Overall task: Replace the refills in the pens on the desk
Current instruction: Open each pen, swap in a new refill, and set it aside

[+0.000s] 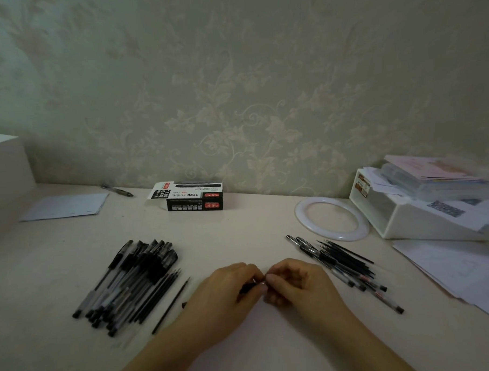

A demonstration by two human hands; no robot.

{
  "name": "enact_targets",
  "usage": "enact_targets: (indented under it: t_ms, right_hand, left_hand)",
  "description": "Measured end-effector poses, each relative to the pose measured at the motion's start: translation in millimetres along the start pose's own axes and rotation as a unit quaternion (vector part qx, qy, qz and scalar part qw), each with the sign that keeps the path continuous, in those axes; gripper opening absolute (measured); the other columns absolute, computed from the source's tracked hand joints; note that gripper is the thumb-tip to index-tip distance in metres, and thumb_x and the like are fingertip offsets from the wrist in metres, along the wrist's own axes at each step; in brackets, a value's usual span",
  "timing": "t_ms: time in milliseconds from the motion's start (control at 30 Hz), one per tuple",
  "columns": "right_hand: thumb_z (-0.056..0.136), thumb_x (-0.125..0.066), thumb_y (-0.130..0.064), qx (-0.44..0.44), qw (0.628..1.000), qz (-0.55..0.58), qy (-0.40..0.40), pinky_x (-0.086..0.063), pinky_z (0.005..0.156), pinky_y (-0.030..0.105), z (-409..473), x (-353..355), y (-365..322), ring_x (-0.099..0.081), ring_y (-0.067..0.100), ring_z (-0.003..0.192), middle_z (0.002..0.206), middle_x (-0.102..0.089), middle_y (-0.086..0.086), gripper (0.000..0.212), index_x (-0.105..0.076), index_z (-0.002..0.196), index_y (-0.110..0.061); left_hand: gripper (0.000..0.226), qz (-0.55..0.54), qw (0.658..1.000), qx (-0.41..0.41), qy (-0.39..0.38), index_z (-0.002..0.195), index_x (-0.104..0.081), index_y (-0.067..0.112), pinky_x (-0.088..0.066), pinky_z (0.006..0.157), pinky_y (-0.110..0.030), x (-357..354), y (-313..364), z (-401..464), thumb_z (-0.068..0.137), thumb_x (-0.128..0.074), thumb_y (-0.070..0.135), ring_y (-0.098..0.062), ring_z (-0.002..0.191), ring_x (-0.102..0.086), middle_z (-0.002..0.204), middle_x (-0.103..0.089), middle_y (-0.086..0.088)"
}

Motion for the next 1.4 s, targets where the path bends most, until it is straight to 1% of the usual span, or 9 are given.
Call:
enact_targets:
  t_ms: [233, 400, 500, 633, 833, 967, 1133, 1300, 1400]
  right_hand:
    - [0.092, -0.067, -0.016, 0.009, 1.000, -0.011, -0.026, -0.048, 0.056, 0.022, -0.7, -2.1, 0.4, -0.063, 0.016, 0.058, 0.066, -0.070, 0.009, 0.010, -0.070, 0.082, -0.017]
    - [0.089, -0.069, -0.018, 0.017, 1.000, 0.000, -0.015, -0.054, 0.064, 0.029, 1.1, 2.2, 1.6, -0.069, 0.019, 0.064, 0.074, -0.073, 0.012, 0.006, -0.069, 0.083, -0.020]
    - [0.085, -0.070, -0.024, 0.019, 1.000, -0.006, -0.025, -0.054, 0.066, 0.032, 1.4, 1.3, 2.2, -0.069, 0.020, 0.066, 0.076, -0.073, 0.014, 0.004, -0.069, 0.083, -0.021]
    - [0.079, -0.073, -0.035, 0.029, 0.999, -0.012, -0.029, -0.053, 0.063, 0.028, 0.8, 1.2, 1.0, -0.066, 0.016, 0.063, 0.072, -0.071, 0.013, 0.016, -0.068, 0.080, -0.019]
    - [0.086, -0.071, -0.021, 0.028, 0.999, -0.001, -0.033, -0.051, 0.061, 0.026, 0.0, 0.4, 0.1, -0.064, 0.015, 0.061, 0.069, -0.071, 0.010, 0.008, -0.067, 0.078, -0.019]
    - [0.088, -0.071, -0.014, 0.026, 0.999, 0.004, -0.023, -0.052, 0.063, 0.026, 0.0, 2.3, -1.0, -0.066, 0.014, 0.063, 0.074, -0.072, 0.014, 0.012, -0.067, 0.077, -0.018]
    - [0.089, -0.070, -0.013, 0.030, 0.999, 0.000, -0.012, -0.052, 0.063, 0.024, -0.3, 2.1, -1.7, -0.066, 0.014, 0.063, 0.073, -0.072, 0.011, 0.013, -0.068, 0.079, -0.021]
    - [0.089, -0.069, -0.015, 0.063, 0.991, -0.075, 0.086, -0.054, 0.069, 0.022, -1.4, 10.7, -5.3, -0.068, 0.010, 0.071, 0.079, -0.072, -0.002, 0.016, -0.068, 0.083, -0.029]
    - [0.088, -0.069, -0.016, 0.085, 0.973, -0.160, 0.145, -0.050, 0.073, 0.011, -3.0, 21.1, -8.7, -0.067, 0.002, 0.079, 0.082, -0.071, -0.014, 0.017, -0.068, 0.083, -0.032]
  left_hand:
    - [0.016, 0.033, 0.999, 0.008, -0.021, 0.088, -0.046, 0.039, -0.031, 0.053, -0.017, -2.6, -1.2, -1.3, 0.091, -0.040, 0.054, 0.005, 0.069, -0.049, 0.073, -0.052, 0.026]
    - [0.017, 0.011, 0.999, 0.001, -0.041, 0.095, -0.056, 0.029, -0.047, 0.070, -0.033, -2.7, 1.1, 1.1, 0.098, -0.044, 0.041, -0.004, 0.079, -0.054, 0.085, -0.058, 0.013]
    - [0.016, 0.038, 0.998, 0.003, -0.041, 0.097, -0.052, 0.033, -0.046, 0.063, -0.030, -1.5, -0.3, -0.2, 0.098, -0.041, 0.045, -0.004, 0.074, -0.052, 0.083, -0.058, 0.015]
    - [0.020, 0.062, 0.997, 0.010, -0.038, 0.104, -0.051, 0.037, -0.043, 0.059, -0.027, 0.9, 0.2, -1.9, 0.096, -0.039, 0.050, -0.005, 0.068, -0.051, 0.082, -0.063, 0.014]
    - [0.017, 0.062, 0.997, 0.025, -0.039, 0.104, -0.050, 0.040, -0.037, 0.054, -0.024, 1.8, 2.3, -2.8, 0.095, -0.041, 0.052, 0.000, 0.059, -0.047, 0.063, -0.051, 0.021]
    - [0.020, 0.079, 0.996, 0.030, -0.025, 0.111, -0.045, 0.053, -0.035, 0.055, -0.016, 7.1, 3.8, -3.8, 0.095, -0.036, 0.059, -0.003, 0.071, -0.050, 0.073, -0.055, 0.019]
    - [0.029, 0.086, 0.995, 0.048, -0.031, 0.113, -0.045, 0.042, -0.034, 0.056, -0.023, 3.0, 5.2, -4.2, 0.095, -0.032, 0.060, -0.007, 0.076, -0.055, 0.081, -0.062, 0.013]
    - [0.018, 0.064, 0.996, 0.068, -0.016, 0.101, -0.037, 0.036, -0.029, 0.048, -0.021, 8.7, 7.2, -3.9, 0.097, -0.036, 0.054, -0.005, 0.060, -0.047, 0.067, -0.051, 0.008]
    - [0.014, 0.045, 0.996, 0.080, -0.005, 0.096, -0.037, 0.031, -0.029, 0.048, -0.022, 10.2, 7.7, -4.4, 0.100, -0.036, 0.043, -0.006, 0.057, -0.045, 0.066, -0.048, 0.006]
Point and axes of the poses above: each hand's wrist, its own z-axis towards the middle knuckle, its own x-axis out of the back of the hand, y = z × x, the point moved 3 cm from there along z, towards the middle knuckle
